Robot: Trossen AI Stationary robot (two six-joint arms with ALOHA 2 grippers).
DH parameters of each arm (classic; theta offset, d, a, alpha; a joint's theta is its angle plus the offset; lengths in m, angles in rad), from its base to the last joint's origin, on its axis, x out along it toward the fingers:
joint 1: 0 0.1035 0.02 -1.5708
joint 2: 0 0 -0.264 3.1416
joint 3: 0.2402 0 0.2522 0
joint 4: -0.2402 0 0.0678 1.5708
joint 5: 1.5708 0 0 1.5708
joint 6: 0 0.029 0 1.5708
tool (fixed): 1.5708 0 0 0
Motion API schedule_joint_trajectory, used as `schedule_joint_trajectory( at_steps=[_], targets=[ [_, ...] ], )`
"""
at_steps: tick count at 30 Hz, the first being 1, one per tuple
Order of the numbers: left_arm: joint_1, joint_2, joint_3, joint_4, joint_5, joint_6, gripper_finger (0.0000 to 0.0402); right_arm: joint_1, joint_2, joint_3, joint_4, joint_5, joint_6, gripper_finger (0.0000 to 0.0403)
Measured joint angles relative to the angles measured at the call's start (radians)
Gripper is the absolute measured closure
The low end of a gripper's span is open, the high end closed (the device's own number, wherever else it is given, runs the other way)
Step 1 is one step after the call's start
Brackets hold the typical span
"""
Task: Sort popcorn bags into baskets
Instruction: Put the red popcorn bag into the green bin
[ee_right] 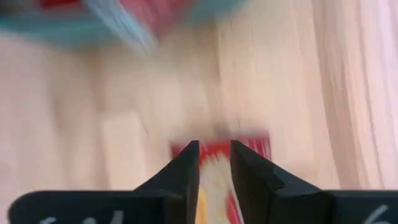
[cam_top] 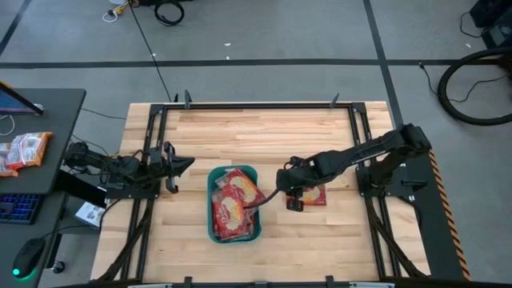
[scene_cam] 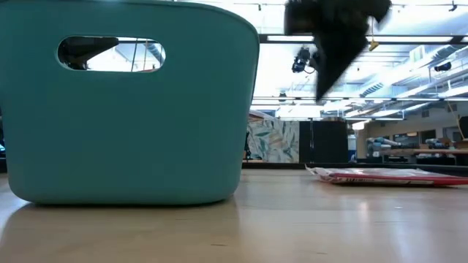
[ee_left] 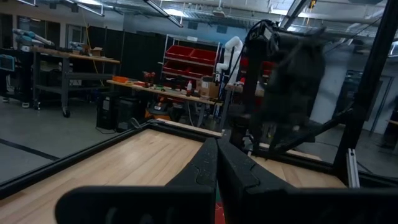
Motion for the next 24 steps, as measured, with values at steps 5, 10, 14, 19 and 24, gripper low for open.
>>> schedule_joint_trajectory(
  at_steps=[5,10,14,19,24],
  targets=[
    [0.0,0.0,0.0,0.0,0.0,0.0,0.0395,-0.003,0.062,-0.001,-0.261,0.004,0.076,0.0274],
    [0.0,0.0,0.0,0.0,0.0,0.0,0.0395,-0.006,0.07,-0.057,-0.414,0.022,0.124,0.0239],
    [0.0,0.0,0.0,0.0,0.0,0.0,0.0395,-0.023,0.036,-0.135,-0.4,0.012,0.123,0.0216],
    [0.0,0.0,0.0,0.001,0.0,-0.001,0.0395,-0.109,0.01,-0.23,-0.313,-0.02,0.064,0.0194],
    [0.0,0.0,0.0,0.001,0.0,-0.001,0.0395,-0.175,0.013,-0.3,-0.193,-0.051,-0.037,0.0181]
  ],
)
